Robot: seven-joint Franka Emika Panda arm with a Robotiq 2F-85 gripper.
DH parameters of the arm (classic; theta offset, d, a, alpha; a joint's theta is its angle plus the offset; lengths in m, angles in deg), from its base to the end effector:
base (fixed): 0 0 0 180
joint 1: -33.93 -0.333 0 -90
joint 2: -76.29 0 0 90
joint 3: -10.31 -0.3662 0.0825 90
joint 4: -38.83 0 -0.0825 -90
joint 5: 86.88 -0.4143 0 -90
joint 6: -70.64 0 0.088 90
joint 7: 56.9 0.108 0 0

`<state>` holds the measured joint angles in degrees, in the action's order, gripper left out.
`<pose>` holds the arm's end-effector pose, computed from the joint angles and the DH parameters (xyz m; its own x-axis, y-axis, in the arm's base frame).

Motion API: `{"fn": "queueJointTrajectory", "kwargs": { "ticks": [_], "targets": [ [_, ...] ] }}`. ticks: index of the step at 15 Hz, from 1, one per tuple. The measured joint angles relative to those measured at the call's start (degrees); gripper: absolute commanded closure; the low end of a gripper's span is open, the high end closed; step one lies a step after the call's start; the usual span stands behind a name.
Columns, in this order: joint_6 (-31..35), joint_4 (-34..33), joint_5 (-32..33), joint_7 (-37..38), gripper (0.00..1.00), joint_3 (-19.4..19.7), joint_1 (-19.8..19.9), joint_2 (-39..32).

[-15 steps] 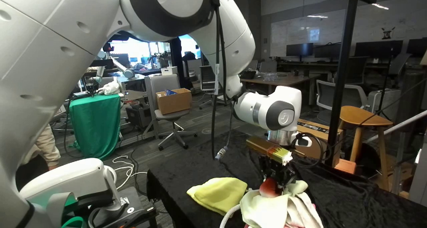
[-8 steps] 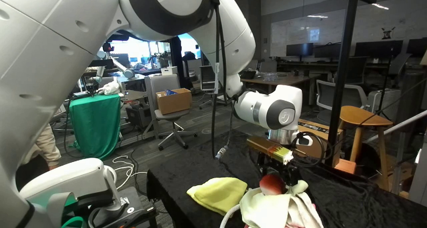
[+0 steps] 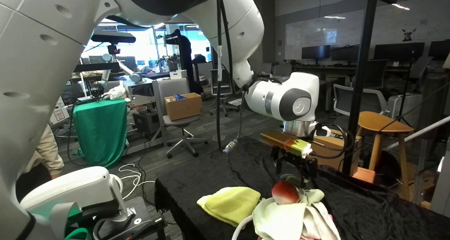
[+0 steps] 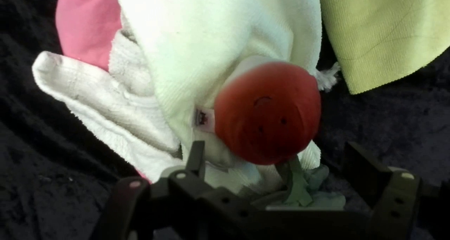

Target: Pile all the objects closer to you

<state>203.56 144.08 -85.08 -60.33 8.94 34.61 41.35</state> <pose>0.6796 0.0064 0.2023 0.9878 0.0905 -0.1265 0.0911 -0.9958 -0.0011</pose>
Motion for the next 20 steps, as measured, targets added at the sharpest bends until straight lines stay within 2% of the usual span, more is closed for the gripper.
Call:
{"fn": "queueJointTrajectory", "kwargs": {
  "ticks": [11,14,20],
  "targets": [
    [-1.06,6.40,-1.98,-12.51,0.00,-3.73,0.87,7.96],
    [0.38,8.09,1.28,-12.76,0.00,-3.53,0.43,8.76],
    [7.64,13.87,8.72,-11.01,0.00,-2.18,-2.12,6.83]
  ]
}}
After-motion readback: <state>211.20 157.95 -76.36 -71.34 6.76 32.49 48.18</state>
